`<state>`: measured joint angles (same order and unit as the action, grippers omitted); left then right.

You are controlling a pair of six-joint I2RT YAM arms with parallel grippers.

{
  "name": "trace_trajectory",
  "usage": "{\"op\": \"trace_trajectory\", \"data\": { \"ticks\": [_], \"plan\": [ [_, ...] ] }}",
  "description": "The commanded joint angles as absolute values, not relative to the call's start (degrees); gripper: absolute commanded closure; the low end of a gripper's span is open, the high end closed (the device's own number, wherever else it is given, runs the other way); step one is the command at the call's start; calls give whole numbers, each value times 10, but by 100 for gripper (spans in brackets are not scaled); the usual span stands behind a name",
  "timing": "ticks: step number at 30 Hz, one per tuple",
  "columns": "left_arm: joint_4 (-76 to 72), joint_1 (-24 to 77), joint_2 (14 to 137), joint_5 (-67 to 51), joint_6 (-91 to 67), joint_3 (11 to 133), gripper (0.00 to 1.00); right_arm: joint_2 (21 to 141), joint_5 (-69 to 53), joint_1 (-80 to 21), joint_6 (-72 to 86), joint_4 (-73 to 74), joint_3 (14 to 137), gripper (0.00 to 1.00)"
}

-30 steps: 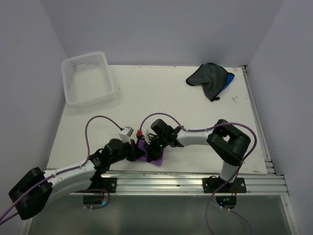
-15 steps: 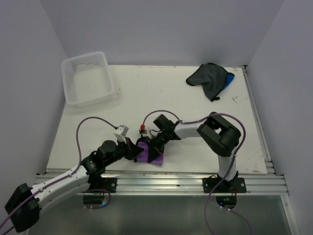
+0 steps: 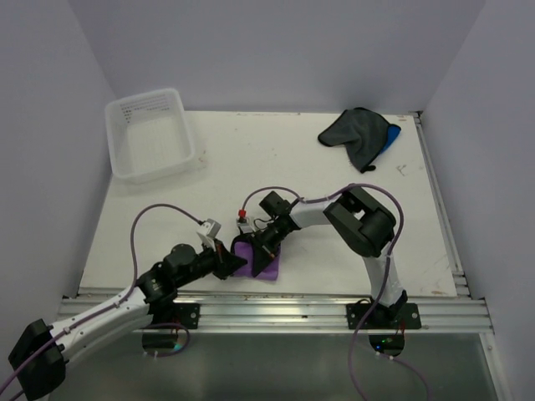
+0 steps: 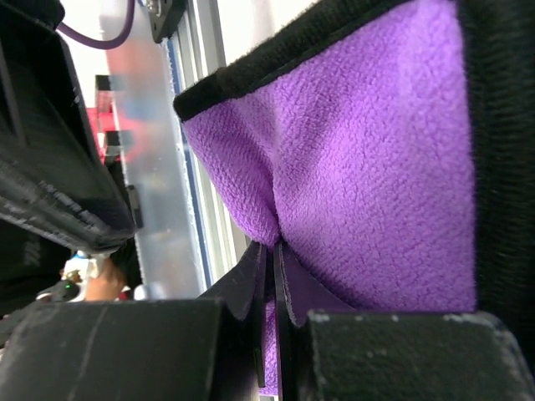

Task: Roll the towels
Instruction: Roll the towel

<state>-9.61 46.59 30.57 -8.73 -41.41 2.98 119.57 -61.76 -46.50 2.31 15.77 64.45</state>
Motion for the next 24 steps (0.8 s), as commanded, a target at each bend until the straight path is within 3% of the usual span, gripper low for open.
{"op": "trace_trajectory", "data": {
  "ticks": [1, 12, 24],
  "plan": [
    [-134, 482, 298, -94, -431, 1, 100, 1212, -628, -456, 4, 180, 656, 100],
    [-157, 562, 330, -33, -459, -25, 100, 1247, -659, -446, -13, 188, 676, 100],
    [-98, 573, 368, 18, -553, -31, 100, 1270, -677, -436, -27, 202, 695, 100]
  ]
}}
